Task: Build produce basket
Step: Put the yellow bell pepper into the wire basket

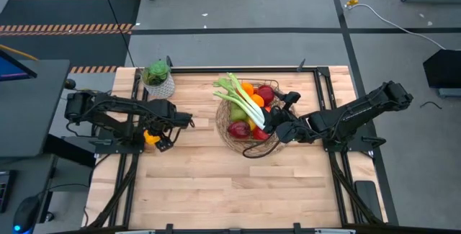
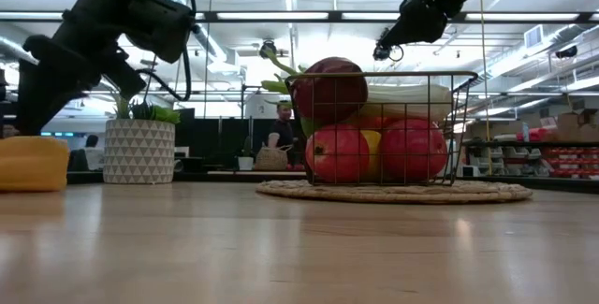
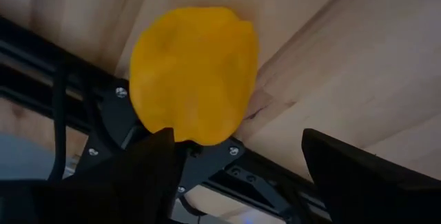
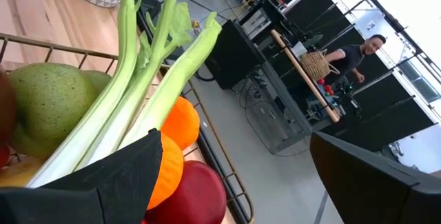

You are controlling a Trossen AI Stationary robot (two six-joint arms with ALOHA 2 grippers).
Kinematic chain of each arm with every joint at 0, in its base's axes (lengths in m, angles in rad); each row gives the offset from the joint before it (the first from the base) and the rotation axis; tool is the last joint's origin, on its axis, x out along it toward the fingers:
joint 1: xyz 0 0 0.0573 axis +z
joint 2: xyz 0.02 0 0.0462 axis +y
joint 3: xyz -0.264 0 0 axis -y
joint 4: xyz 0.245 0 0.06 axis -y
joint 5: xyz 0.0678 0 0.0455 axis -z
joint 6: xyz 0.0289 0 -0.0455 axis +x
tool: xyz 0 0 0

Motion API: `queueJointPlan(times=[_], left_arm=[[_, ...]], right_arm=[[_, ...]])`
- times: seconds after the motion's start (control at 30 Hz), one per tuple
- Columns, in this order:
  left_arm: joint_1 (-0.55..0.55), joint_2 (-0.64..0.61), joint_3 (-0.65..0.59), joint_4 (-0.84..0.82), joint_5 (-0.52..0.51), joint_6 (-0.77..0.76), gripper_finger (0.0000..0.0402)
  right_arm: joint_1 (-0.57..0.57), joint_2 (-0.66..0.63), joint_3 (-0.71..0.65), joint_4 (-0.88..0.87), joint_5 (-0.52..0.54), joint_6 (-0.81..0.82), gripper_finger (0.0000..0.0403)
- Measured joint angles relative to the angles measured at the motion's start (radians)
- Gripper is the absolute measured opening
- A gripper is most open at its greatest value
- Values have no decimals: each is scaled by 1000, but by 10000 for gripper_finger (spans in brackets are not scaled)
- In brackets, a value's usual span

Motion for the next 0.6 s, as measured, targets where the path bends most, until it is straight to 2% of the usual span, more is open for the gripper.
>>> queueJointPlan(times=[0.2, 0.47, 0.6], left_arm=[[0, 0, -24, 12, -37, -130, 325], [24, -3, -95, 96, -46, -151, 325], [55, -4, -107, 106, -80, -218, 325]], right_arm=[[0, 0, 0, -9, -39, 26, 374], [0, 0, 0, -11, -48, 27, 374], [0, 0, 0, -11, -48, 33, 374]])
